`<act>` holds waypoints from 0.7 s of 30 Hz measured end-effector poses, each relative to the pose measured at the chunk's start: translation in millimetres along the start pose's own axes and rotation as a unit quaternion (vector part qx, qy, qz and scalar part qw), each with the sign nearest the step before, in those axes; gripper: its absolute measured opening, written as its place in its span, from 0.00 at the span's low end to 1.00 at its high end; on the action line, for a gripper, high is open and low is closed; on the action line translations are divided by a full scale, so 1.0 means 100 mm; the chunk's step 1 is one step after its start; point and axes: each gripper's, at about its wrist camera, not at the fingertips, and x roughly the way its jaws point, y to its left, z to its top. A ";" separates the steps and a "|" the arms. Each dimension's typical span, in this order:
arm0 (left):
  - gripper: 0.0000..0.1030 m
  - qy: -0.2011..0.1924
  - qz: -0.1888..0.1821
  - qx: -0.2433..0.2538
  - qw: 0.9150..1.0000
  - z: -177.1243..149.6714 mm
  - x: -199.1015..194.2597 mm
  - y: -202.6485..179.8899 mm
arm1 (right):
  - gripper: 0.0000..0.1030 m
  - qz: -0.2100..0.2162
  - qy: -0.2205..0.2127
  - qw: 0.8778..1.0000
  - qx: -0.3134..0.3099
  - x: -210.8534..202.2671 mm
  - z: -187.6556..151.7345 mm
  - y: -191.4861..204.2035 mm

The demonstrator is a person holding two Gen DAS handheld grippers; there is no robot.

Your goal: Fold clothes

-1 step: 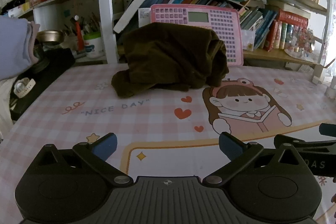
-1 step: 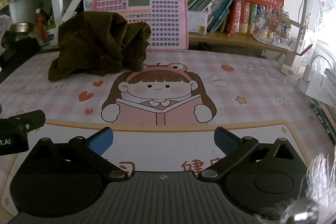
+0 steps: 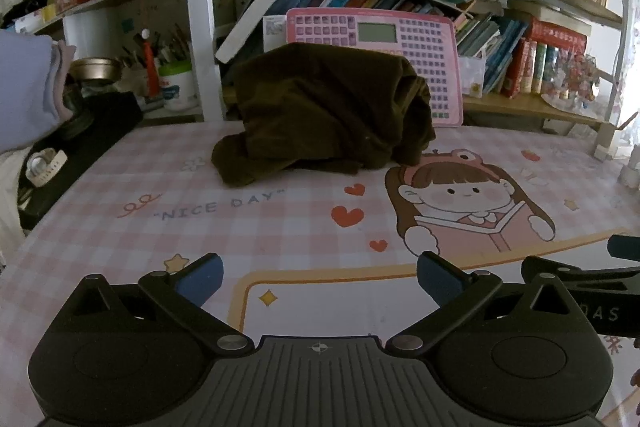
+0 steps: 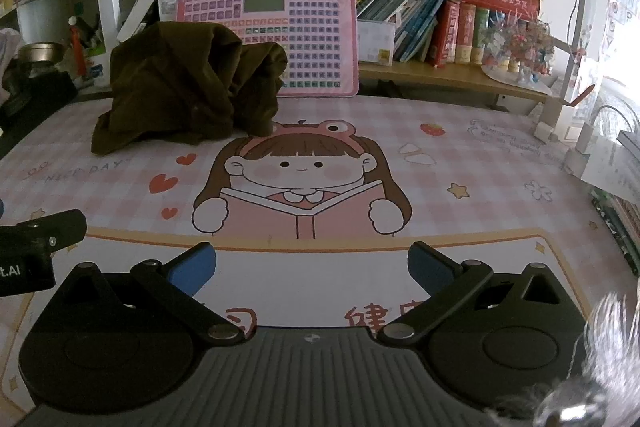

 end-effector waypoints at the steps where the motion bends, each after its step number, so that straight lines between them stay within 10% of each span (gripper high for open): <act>1: 1.00 0.001 0.000 0.000 1.000 -0.01 0.00 -0.01 | 1.00 0.000 0.000 1.000 0.000 0.00 0.00 0.00; 21: 1.00 0.010 0.009 -0.003 1.000 -0.10 0.06 -0.14 | 1.00 0.001 0.007 1.000 0.002 0.03 0.01 -0.02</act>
